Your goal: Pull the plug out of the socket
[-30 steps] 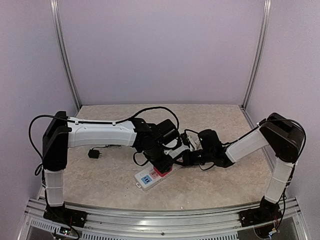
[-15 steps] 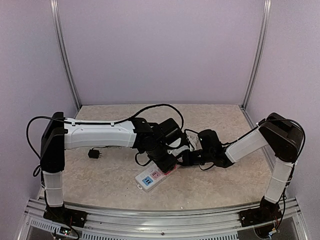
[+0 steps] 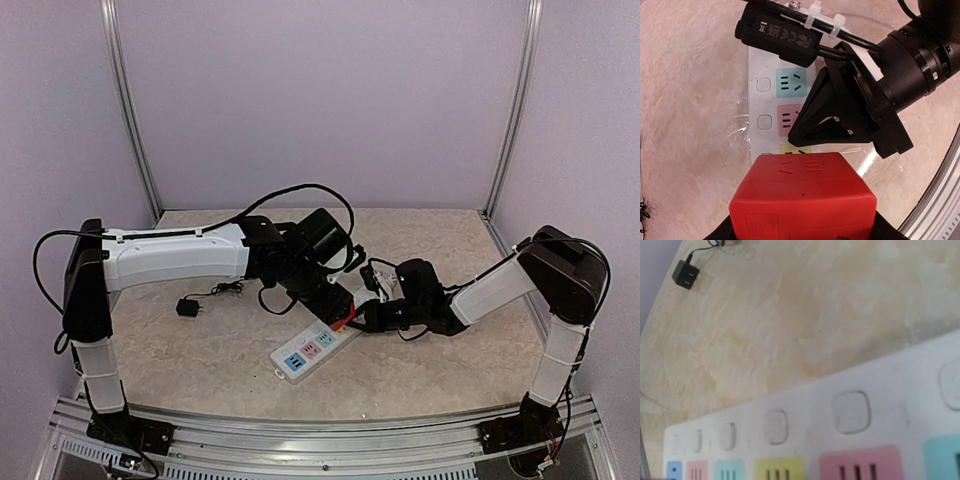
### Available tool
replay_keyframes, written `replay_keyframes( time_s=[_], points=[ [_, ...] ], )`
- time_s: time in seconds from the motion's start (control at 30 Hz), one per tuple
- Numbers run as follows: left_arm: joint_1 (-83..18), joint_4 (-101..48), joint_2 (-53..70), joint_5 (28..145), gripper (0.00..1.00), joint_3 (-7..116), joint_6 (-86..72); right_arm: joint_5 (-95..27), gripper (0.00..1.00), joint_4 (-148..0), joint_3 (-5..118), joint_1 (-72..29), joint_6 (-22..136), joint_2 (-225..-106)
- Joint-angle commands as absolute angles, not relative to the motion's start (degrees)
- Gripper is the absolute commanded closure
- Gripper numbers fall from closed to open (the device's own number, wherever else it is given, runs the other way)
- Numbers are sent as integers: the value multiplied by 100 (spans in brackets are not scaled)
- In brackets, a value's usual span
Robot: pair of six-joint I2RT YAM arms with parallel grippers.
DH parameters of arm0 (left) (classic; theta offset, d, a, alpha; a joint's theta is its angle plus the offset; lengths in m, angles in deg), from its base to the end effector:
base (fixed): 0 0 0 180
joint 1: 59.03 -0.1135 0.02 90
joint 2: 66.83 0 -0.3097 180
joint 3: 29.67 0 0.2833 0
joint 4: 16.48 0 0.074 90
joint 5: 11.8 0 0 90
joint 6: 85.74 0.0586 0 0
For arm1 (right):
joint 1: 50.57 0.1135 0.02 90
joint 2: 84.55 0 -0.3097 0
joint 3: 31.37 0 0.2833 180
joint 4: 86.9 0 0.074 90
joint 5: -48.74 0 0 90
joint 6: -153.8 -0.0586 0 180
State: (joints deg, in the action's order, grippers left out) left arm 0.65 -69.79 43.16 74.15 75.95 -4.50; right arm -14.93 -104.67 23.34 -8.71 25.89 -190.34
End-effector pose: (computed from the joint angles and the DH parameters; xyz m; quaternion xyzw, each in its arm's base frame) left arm 0.2455 -0.4115 0.2710 0.4038 0.8709 -0.1284 0.2491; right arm 0.2716 0.2783 0.1216 -0.1376 0.8527 0.4503 0.2262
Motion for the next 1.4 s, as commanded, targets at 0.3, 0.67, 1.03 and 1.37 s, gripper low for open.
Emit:
replay_keyframes(
  time_s=[0.3, 0.67, 1.03, 1.37],
  points=[
    [-947, -5597, 2815, 9577, 84, 6222, -938, -1738, 64, -9133, 2454, -830, 2997, -18036],
    [-1716, -5297, 2044, 10152, 82, 5640, -1160, -1949, 32, -8407, 2752, -831, 3554, -17016],
    [-2968, -4480, 1590, 10393, 79, 4483, -1839, -2077, 18, -8449, 2365, -832, 3569, -16526],
    [-3566, -4039, 429, 10344, 79, 2474, -2900, -2031, 17, -8584, 2095, -845, 3518, -16476]
  ],
)
